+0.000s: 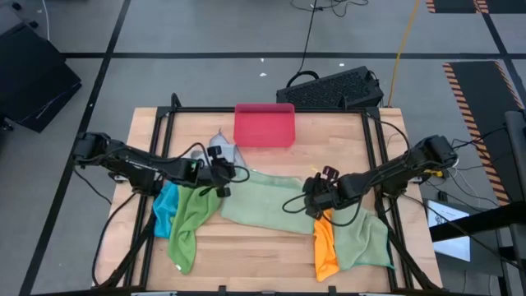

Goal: Fold microfiber towels
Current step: Fold the top light green towel

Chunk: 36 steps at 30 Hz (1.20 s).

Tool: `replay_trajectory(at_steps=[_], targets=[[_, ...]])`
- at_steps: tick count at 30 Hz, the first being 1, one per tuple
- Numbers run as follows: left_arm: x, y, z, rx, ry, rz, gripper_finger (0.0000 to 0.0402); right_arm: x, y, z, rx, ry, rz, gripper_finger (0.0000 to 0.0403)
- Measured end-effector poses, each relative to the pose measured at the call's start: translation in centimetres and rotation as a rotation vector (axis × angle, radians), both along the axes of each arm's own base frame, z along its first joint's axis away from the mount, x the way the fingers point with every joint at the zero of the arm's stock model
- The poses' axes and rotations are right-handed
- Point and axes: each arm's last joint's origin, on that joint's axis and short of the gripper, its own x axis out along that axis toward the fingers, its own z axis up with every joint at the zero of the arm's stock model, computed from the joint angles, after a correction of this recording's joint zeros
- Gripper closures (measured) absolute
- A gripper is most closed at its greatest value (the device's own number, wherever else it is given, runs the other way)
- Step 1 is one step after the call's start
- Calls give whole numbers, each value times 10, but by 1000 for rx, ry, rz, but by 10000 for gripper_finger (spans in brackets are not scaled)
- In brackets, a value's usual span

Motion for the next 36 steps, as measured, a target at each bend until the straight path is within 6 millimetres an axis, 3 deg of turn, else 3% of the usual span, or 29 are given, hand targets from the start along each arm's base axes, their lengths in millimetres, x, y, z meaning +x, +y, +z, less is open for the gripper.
replay_trajectory(at_steps=[4, 9, 14, 20, 28, 36], targets=[[1, -10, 2, -66, -21, -67, 262, -3, 4, 7, 48, -55, -35, 265], [-3, -31, -1, -129, -14, -136, 261, -1, 26, 8, 88, -144, 54, 258], [-11, -35, -8, -142, -2, -58, 260, -2, 30, -4, 40, -233, 84, 260], [-15, -11, -21, -330, 45, 33, 232, -8, 21, -22, -8, -219, 86, 260], [-14, 33, -22, -522, 10, 164, 171, -13, 6, -30, -129, -153, 172, 261], [-16, 70, -24, -719, -45, 193, 165, -30, -4, -28, -133, -174, 185, 261]])
